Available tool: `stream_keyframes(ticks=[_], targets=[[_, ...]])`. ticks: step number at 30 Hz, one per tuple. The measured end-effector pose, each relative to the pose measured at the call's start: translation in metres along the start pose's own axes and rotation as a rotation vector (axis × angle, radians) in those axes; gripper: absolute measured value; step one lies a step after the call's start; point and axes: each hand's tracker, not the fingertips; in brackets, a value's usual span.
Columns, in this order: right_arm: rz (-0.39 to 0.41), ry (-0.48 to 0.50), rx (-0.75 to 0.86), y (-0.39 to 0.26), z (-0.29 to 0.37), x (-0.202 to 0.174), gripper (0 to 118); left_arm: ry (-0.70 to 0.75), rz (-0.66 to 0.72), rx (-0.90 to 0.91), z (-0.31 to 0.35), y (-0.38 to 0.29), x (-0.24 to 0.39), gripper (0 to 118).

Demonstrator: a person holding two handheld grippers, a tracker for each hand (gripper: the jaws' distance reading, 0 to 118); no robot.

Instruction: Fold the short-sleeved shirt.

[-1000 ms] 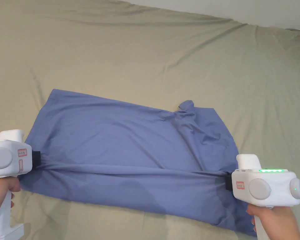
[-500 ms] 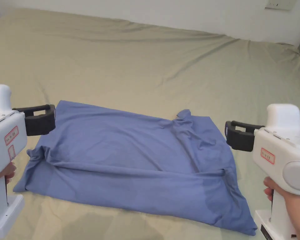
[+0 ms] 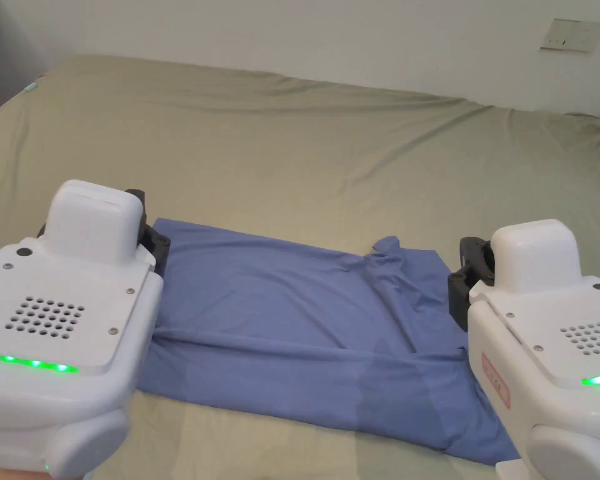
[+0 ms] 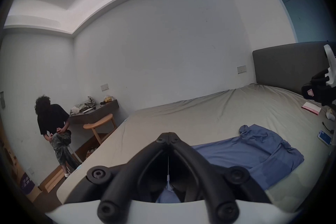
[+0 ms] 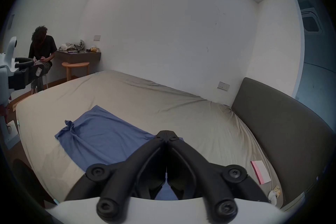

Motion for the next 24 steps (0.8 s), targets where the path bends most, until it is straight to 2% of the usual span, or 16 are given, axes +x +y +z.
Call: stream_keyframes(ticks=[7,10,14,15,17,18,19,20,21,22,24], targets=[[0.001,-0.002,-0.005,-0.006,0.002,0.007,2,-0.048,0.032,-0.122,-0.019,-0.018,-0.008,0],[-0.008,0.000,-0.027,-0.013,0.003,0.013,2,-0.106,0.050,-0.321,-0.048,-0.053,-0.019,0],[-0.005,-0.014,-0.064,-0.028,0.005,0.023,2,-0.136,0.239,-0.588,-0.094,-0.133,-0.039,0],[-0.003,-0.021,-0.077,-0.033,0.005,0.026,2,-0.089,0.238,-0.658,-0.106,-0.153,-0.042,9],[0.004,-0.037,-0.115,-0.043,0.003,0.033,2,-0.008,0.144,-0.734,-0.123,-0.184,-0.043,15],[0.006,-0.040,-0.138,-0.048,0.004,0.035,1,0.002,0.116,-0.755,-0.134,-0.197,-0.044,26],[0.006,-0.040,-0.154,-0.053,0.004,0.038,2,0.000,0.130,-0.792,-0.145,-0.209,-0.046,50],[0.008,-0.046,-0.170,-0.057,0.003,0.041,2,-0.002,0.157,-0.833,-0.151,-0.219,-0.048,93],[0.017,-0.057,-0.188,-0.062,0.002,0.044,2,-0.014,0.233,-0.843,-0.158,-0.232,-0.052,113],[0.025,-0.064,-0.205,-0.066,0.002,0.046,2,0.001,0.272,-0.842,-0.164,-0.240,-0.053,118],[0.024,-0.073,-0.230,-0.073,0.001,0.051,2,0.034,0.255,-0.847,-0.173,-0.243,-0.055,113]])
